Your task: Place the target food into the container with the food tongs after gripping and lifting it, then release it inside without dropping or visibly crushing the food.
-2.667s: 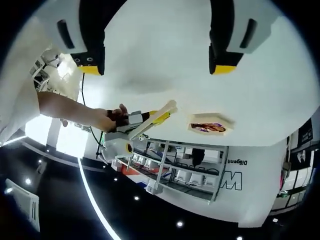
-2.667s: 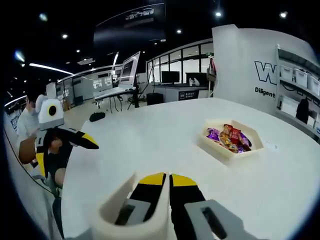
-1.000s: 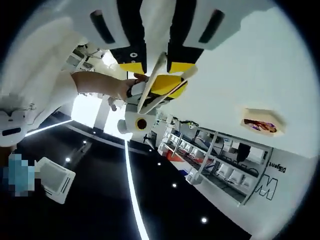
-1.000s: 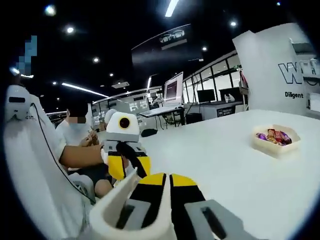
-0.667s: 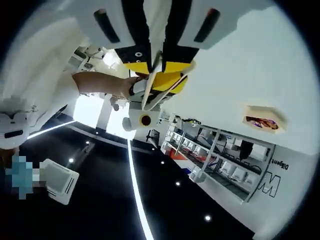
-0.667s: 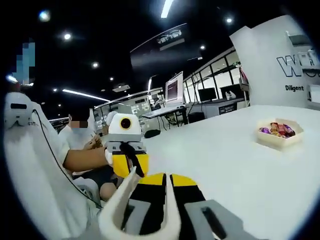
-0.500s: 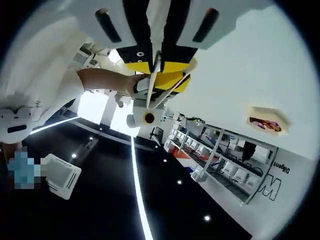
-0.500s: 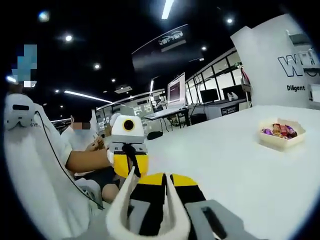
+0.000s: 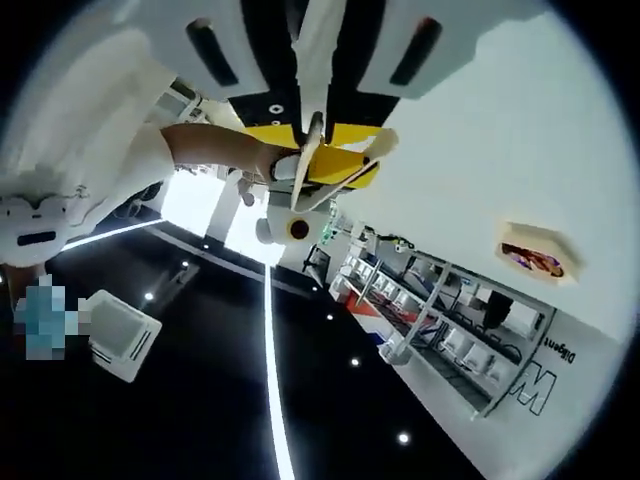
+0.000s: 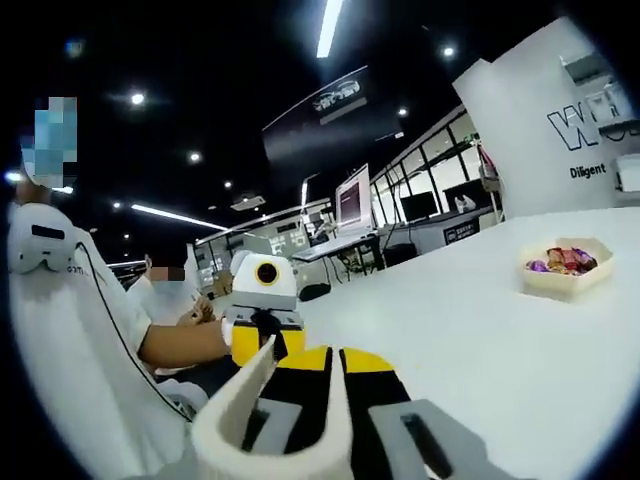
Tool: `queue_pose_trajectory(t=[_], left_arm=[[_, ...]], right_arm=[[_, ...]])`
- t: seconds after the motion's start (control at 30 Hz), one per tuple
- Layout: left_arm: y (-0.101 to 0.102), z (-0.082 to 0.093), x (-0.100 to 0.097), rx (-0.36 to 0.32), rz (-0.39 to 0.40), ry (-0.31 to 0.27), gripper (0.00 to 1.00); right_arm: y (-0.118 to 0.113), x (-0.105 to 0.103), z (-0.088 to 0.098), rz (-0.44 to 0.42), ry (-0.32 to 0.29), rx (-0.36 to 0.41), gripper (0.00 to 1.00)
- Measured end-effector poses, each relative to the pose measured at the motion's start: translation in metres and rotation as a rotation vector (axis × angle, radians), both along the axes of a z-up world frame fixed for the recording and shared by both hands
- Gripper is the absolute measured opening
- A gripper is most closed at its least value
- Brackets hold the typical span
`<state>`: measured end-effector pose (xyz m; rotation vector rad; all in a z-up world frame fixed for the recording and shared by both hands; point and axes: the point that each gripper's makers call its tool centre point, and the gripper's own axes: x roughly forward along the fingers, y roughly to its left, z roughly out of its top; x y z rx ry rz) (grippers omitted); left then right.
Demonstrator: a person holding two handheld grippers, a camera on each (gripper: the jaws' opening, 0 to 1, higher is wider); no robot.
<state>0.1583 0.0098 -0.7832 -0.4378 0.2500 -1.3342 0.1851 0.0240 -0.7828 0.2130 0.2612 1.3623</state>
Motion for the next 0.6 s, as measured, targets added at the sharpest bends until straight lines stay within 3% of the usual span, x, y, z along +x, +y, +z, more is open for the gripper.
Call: queue_pose_trajectory(t=[0.1, 0.2, 0.4, 0.6], left_arm=[[0.002, 0.004, 0.006, -0.021, 0.033, -0.024, 0.09], [0.008, 0.013, 0.01, -0.068, 0.04, -0.003, 0.09], [0.003, 0.008, 0.007, -0.039, 0.019, 0.018, 0.1], [0.0, 0.011, 0.006, -0.053, 0.007, 0.017, 0.06]], right_arm=[[0.002, 0.0, -0.006, 0.004, -0.031, -0.036, 0.0], [0.001, -0.001, -0.007, 0.01, -0.008, -0.023, 0.0], [-0.001, 0.0, -0.005, 0.007, 0.009, 0.002, 0.0], [-0.002, 0.001, -0.005, 0.006, 0.006, -0.001, 0.0]])
